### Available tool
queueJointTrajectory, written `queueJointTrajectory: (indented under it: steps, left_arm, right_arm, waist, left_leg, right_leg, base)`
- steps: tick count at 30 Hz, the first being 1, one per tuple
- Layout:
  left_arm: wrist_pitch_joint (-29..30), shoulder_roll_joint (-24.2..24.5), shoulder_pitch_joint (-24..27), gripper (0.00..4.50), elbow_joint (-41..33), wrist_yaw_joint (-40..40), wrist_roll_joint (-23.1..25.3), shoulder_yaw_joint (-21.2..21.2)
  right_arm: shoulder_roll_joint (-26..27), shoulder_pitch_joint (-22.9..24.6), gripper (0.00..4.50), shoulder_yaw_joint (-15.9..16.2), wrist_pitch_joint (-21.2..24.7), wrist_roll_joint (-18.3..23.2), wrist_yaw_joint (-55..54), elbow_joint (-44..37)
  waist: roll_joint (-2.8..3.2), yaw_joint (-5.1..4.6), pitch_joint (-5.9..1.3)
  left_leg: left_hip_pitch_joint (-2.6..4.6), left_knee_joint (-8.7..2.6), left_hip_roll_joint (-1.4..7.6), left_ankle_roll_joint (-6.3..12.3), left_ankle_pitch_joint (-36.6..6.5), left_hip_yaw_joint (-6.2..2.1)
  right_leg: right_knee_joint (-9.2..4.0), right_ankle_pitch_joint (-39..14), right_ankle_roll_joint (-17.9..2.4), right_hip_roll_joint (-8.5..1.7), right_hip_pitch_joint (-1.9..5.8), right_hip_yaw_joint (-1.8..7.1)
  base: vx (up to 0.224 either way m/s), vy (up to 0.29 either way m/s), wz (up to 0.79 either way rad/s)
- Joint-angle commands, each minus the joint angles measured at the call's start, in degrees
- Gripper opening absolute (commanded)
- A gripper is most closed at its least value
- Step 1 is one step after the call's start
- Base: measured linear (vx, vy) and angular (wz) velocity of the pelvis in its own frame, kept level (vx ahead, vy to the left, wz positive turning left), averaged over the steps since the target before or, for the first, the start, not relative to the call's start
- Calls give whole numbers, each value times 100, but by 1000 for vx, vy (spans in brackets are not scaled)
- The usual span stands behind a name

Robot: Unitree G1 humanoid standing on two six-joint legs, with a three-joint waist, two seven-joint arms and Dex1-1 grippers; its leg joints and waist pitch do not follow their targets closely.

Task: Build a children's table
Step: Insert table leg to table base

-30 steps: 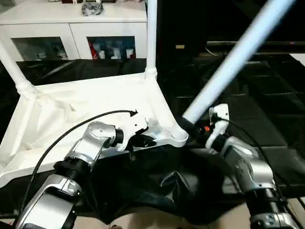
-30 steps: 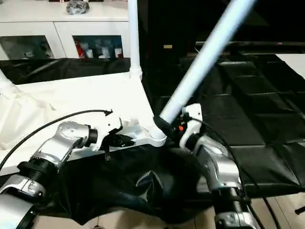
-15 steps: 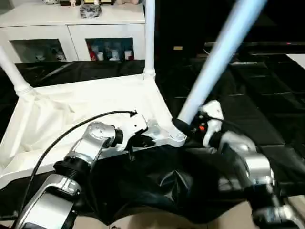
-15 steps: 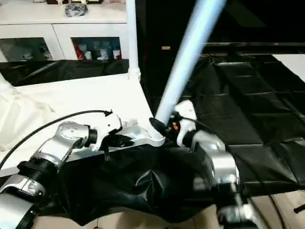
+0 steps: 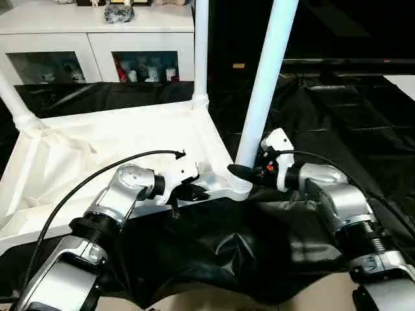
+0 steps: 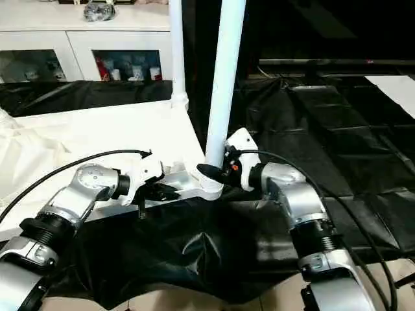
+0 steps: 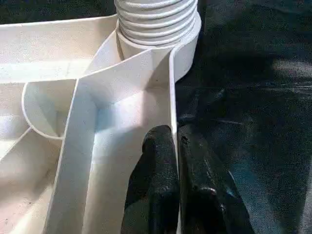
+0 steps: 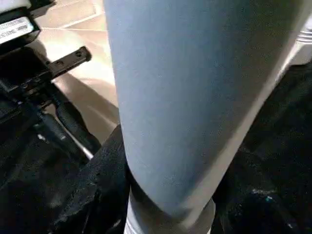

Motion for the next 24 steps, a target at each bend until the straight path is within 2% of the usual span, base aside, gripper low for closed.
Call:
queueJointTrajectory:
  steps: [1,4,5,9,10,14,16,18,22,23,24]
  left_arm:
    - [-118,21,-4,0,-122,-119,69,-153]
    - [-213,59,25,0,-190,-289,46,-198]
    - [-240,87,47,0,-256,-403,17,-220]
    - [-295,119,64,0,-330,-552,-19,-243]
    - [-321,157,89,0,-417,-698,-54,-266]
    - [-465,301,104,0,-613,-1143,-136,-365]
    - [-480,299,8,0,-542,-1056,-108,-324]
    - [-399,244,-96,0,-443,-800,-79,-215]
    - [-241,207,-143,0,-434,-631,-77,-128]
    - [-133,185,-161,0,-459,-572,-106,-76]
    - [-1,166,-167,0,-512,-535,-144,-32]
  right_arm:
    - [7,167,188,392,162,-140,263,352]
    - [-35,190,188,422,46,-154,419,411]
    - [-56,219,188,433,-42,-150,540,421]
    - [-81,249,188,445,-161,-133,715,438]
    - [-93,266,188,447,-201,-114,810,427]
    - [-161,332,188,485,-339,-78,1097,352]
    - [-166,366,188,496,-442,-94,1125,343]
    - [-107,380,188,464,-522,-144,979,420]
    - [8,321,188,382,-608,-257,633,648]
    - [112,234,188,305,-635,-363,247,883]
    - [216,150,188,230,-670,-456,-136,1103]
  waist:
    - [-36,12,-283]
    - [-39,27,-289]
    - [-15,34,-289]
    - [-25,59,-294]
    - [14,74,-291]
    - [6,74,-288]
    - [6,80,-288]
    - [-16,85,-286]
    - [-11,69,-269]
    - [-7,59,-253]
    - [-17,25,-243]
  left_leg:
    - [60,-432,188,145,-2273,-113]
    - [54,-439,191,146,-2228,-111]
    - [57,-440,193,150,-2228,-106]
    - [50,-459,216,163,-2169,-102]
    - [58,-463,218,146,-2162,-100]
    - [61,-484,234,128,-2265,-101]
    - [70,-482,232,115,-2295,-100]
    - [69,-482,231,98,-2274,-99]
    - [85,-478,222,63,-2390,-102]
    - [105,-467,211,26,-2470,-110]
    - [96,-467,192,-6,-2549,-131]
  right_leg:
    - [-568,-3466,-428,-376,163,229]
    - [-558,-3424,-442,-383,175,240]
    - [-558,-3400,-455,-382,171,246]
    - [-523,-3202,-557,-378,182,268]
    - [-515,-3152,-590,-376,182,273]
    - [-507,-3083,-647,-369,188,279]
    - [-510,-3095,-648,-372,182,283]
    - [-507,-3146,-647,-382,183,287]
    - [-537,-3388,-583,-388,155,276]
    - [-562,-3571,-543,-393,133,256]
    - [-590,-3763,-445,-385,149,219]
  base:
    - [0,0,0]
    - [0,0,0]
    - [0,0,0]
    - [0,0,0]
    - [0,0,0]
    - [0,0,0]
    - [0,0,0]
    - [0,0,0]
    - [0,0,0]
    - [0,0,0]
    - [0,0,0]
